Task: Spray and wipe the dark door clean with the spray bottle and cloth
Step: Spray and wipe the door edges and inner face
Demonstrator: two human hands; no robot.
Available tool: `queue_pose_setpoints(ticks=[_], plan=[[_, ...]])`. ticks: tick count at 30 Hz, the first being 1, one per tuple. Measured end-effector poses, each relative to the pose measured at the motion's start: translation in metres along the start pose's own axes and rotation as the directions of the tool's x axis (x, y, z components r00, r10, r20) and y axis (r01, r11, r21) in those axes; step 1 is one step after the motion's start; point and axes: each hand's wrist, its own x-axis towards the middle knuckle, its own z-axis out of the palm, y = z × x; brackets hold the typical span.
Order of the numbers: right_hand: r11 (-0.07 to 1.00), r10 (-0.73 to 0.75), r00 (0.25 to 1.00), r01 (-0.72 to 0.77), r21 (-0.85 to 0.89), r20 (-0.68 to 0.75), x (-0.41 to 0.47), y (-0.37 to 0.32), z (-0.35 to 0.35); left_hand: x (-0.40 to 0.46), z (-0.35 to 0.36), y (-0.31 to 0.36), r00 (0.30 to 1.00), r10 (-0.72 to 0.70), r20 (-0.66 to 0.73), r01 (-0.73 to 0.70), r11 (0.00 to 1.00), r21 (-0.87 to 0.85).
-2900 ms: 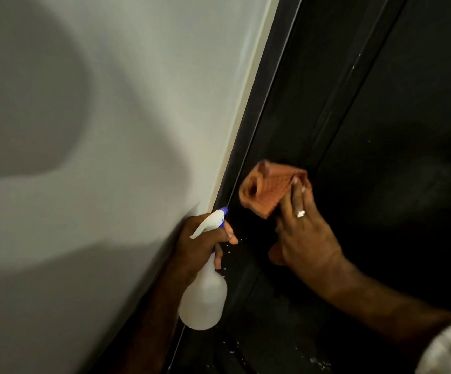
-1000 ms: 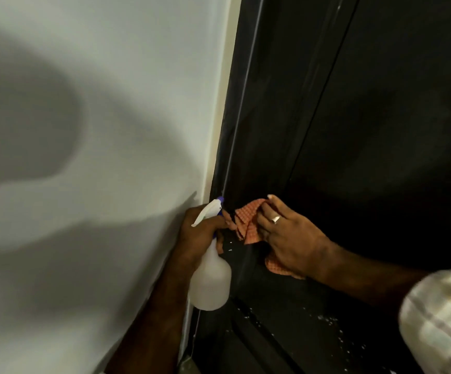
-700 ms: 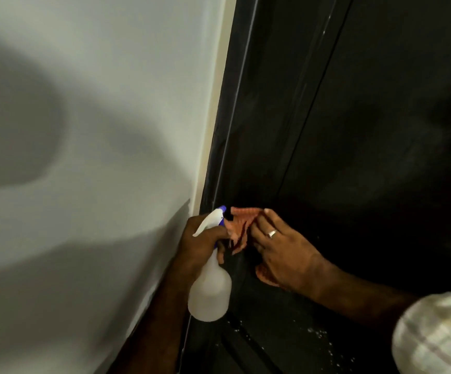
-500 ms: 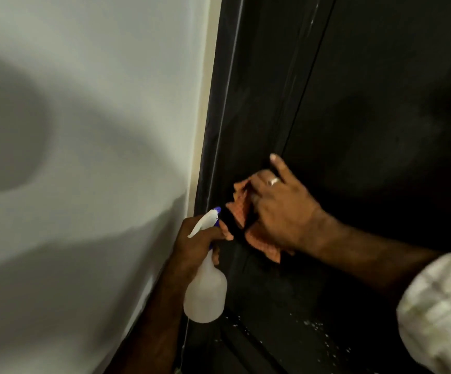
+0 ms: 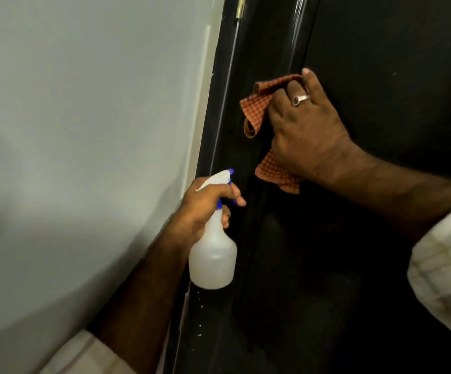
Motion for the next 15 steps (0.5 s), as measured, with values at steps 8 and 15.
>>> queue_pose_setpoints(ticks=[8,15], plan=[[0.947,-0.270,0.960,0.250,0.201,0.078,-0.085,-0.072,0.029,-0.002,0.001,0.000,1.000,0.009,0.016,-0.010,1.000,0.011],[0.961,-0.227,0.971,0.235,0.143,-0.069,-0.037,0.003,0.016,-0.006,-0.001,0.014,1.000,0.027,0.017,-0.027,0.999,0.033]])
